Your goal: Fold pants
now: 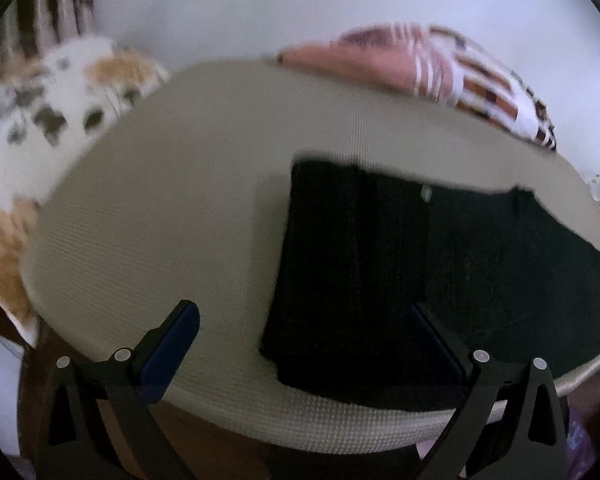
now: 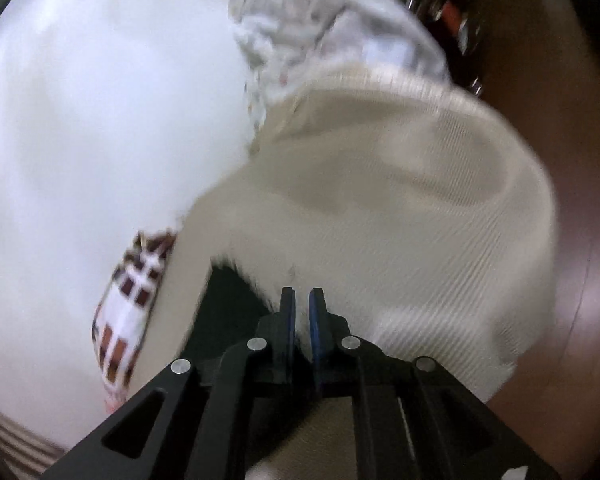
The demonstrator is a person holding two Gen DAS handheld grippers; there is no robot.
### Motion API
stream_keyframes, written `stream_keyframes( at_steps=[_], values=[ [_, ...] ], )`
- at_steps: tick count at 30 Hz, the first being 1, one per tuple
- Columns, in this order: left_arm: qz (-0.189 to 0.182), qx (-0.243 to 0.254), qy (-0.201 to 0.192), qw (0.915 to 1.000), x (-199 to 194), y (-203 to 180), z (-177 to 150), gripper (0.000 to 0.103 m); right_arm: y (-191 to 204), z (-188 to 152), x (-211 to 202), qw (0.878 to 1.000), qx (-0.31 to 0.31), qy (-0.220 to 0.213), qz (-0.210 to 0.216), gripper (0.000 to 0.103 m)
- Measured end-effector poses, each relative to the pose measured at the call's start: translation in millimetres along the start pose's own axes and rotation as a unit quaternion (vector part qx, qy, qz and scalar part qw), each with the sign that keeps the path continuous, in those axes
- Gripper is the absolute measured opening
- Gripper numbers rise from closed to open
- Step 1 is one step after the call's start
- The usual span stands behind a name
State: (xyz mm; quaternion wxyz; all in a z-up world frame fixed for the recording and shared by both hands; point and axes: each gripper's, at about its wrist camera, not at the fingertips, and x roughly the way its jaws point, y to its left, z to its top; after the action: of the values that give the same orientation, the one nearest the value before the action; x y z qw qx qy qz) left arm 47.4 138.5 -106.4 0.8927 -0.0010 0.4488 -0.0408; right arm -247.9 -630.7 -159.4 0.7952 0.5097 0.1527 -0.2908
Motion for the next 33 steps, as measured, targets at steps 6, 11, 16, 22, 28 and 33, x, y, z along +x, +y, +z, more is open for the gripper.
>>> stream_keyframes(
  at_steps=[6, 11, 16, 22, 28, 33],
  values=[
    [0.010, 0.005, -0.056, 0.9983, -22.7, 5.4, 13.0, 0.102, 103.7, -20.3, -16.8, 0.986, -0.112, 0.039, 0.116, 0.010],
    [0.008, -0.038, -0.025, 0.9989, -7.7, 29.8, 10.1, 0.102, 238.7, -138.3, 31.8, 0.904, -0.277, 0.223, 0.236, 0.011],
    [-0.019, -0.092, -0.012, 0.9955, -0.4, 50.6, 2.8, 0.102, 339.6, -274.3, 80.7, 0.788, -0.454, 0.325, 0.260, 0.016],
    [-0.013, -0.092, -0.014, 0.9956, -2.3, 50.5, 1.9, 0.102, 381.0, -350.0, 140.8, 0.735, -0.534, 0.350, 0.231, 0.020],
    [-0.028, -0.097, -0.001, 0.9949, 3.9, 46.8, 1.8, 0.102, 399.9, -373.7, 186.1, 0.713, -0.559, 0.368, 0.211, 0.020],
    [-0.026, -0.088, 0.020, 0.9955, 13.8, 40.2, -1.9, 0.102, 396.9, -389.6, 199.5, 0.678, -0.568, 0.414, 0.215, 0.020]
  ],
)
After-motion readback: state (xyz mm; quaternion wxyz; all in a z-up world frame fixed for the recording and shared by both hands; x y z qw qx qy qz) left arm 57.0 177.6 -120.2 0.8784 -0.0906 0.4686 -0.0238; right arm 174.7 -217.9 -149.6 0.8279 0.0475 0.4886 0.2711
